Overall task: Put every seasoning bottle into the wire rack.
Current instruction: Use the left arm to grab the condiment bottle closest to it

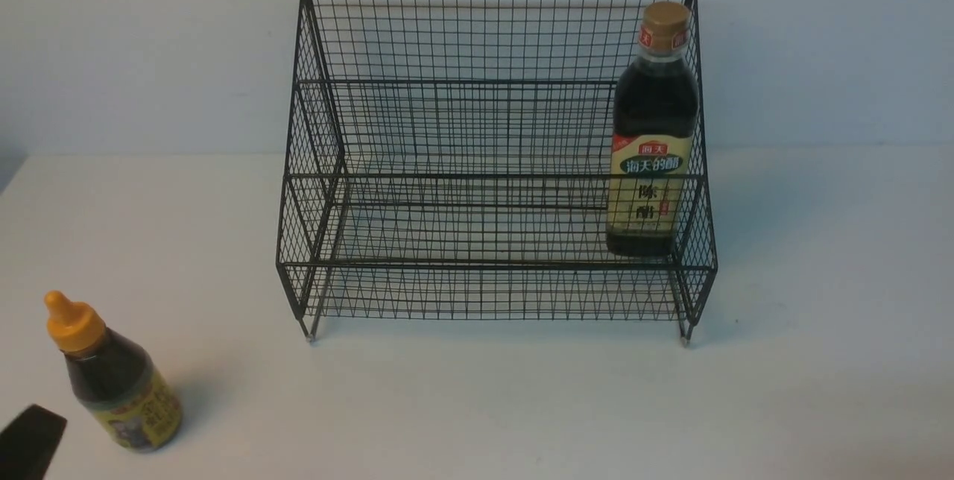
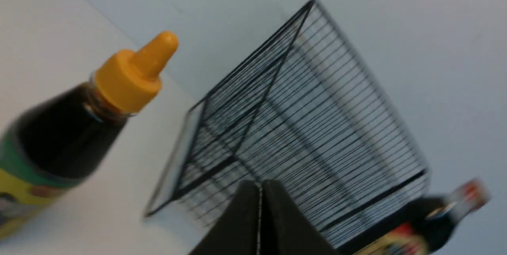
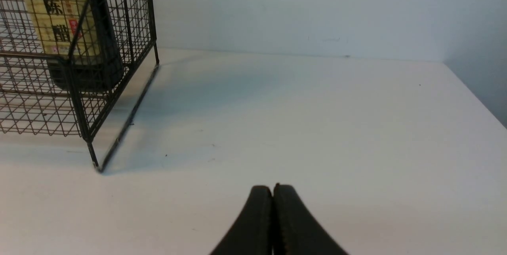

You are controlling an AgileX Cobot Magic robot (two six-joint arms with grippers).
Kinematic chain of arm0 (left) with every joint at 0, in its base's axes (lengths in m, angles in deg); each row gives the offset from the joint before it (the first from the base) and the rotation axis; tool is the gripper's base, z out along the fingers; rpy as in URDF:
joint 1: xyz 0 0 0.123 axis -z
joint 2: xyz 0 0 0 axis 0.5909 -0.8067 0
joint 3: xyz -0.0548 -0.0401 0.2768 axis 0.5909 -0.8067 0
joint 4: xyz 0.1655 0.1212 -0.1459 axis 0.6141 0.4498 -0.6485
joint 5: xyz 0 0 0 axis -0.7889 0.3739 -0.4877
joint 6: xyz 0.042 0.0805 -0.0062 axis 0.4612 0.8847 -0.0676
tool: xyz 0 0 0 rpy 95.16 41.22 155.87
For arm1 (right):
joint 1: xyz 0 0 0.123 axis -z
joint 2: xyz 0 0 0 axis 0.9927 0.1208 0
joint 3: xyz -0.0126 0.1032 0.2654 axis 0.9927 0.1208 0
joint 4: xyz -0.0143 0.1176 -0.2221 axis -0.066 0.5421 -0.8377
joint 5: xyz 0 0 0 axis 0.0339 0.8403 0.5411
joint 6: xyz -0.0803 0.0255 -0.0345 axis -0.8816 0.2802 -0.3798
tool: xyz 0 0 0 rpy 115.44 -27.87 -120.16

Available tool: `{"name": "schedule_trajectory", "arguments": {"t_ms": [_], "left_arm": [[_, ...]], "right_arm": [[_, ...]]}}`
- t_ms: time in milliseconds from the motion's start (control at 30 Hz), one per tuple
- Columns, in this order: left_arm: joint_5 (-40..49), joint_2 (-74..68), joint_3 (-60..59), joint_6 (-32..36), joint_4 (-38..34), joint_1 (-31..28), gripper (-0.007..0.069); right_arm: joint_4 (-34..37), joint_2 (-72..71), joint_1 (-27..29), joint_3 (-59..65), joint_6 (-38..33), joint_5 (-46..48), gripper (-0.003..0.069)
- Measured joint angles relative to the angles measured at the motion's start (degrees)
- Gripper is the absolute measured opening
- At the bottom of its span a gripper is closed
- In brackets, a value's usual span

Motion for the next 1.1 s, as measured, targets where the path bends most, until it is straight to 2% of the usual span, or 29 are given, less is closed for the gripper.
{"name": "schedule_trajectory", "arguments": {"t_ms": [100, 233, 300, 400, 500, 633, 733, 767, 800, 833, 1033, 1100], "left_arm": [[-5.5, 0.0, 0.0, -1.3, -9.7, 0.0, -0.0005], [-11.2, 0.0, 0.0, -0.3, -15.1, 0.0, -0.0005], [-15.7, 0.0, 0.0, 2.1, -15.3, 0.0, -0.0005], [-14.7, 0.0, 1.7, 6.1, -8.2, 0.0, -0.0005], [-4.6, -0.8, 11.6, 12.6, 5.9, 0.0, -0.0005], [14.5, -10.5, 24.2, 15.9, 18.8, 0.0, -0.0004], [26.6, -19.0, 29.6, 16.0, 23.7, 0.0, -0.0004], [34.0, -24.6, 33.7, 16.0, 26.7, 0.0, -0.0004], [34.8, -26.1, 34.7, 16.0, 27.4, 0.0, -0.0004], [40.9, -31.9, 38.6, 16.2, 30.0, 0.0, -0.0002], [48.8, -45.4, 48.8, 16.4, 35.9, 0.0, 0.0085], [49.2, -49.9, 52.4, 16.8, 39.1, 0.0, 0.0182]], "right_arm": [[0.0, 0.0, 0.0, 0.0, 0.0, 0.0, -0.0015], [0.0, 0.0, 0.0, 0.0, 0.0, 0.0, -0.0015], [0.0, 0.0, 0.0, 0.0, 0.0, 0.0, -0.0015], [0.0, 0.0, 0.0, 0.0, 0.0, 0.0, -0.0015], [0.0, 0.0, 0.0, 0.0, 0.0, 0.0, -0.0015], [0.0, 0.0, 0.0, 0.0, 0.0, 0.0, -0.0015], [0.0, 0.0, 0.0, 0.0, 0.0, 0.0, -0.0015], [0.0, 0.0, 0.0, 0.0, 0.0, 0.0, -0.0015], [0.0, 0.0, 0.0, 0.0, 0.0, 0.0, -0.0015], [0.0, 0.0, 0.0, 0.0, 0.0, 0.0, -0.0015], [0.0, 0.0, 0.0, 0.0, 0.0, 0.0, -0.0015], [0.0, 0.0, 0.0, 0.0, 0.0, 0.0, -0.0015]]}}
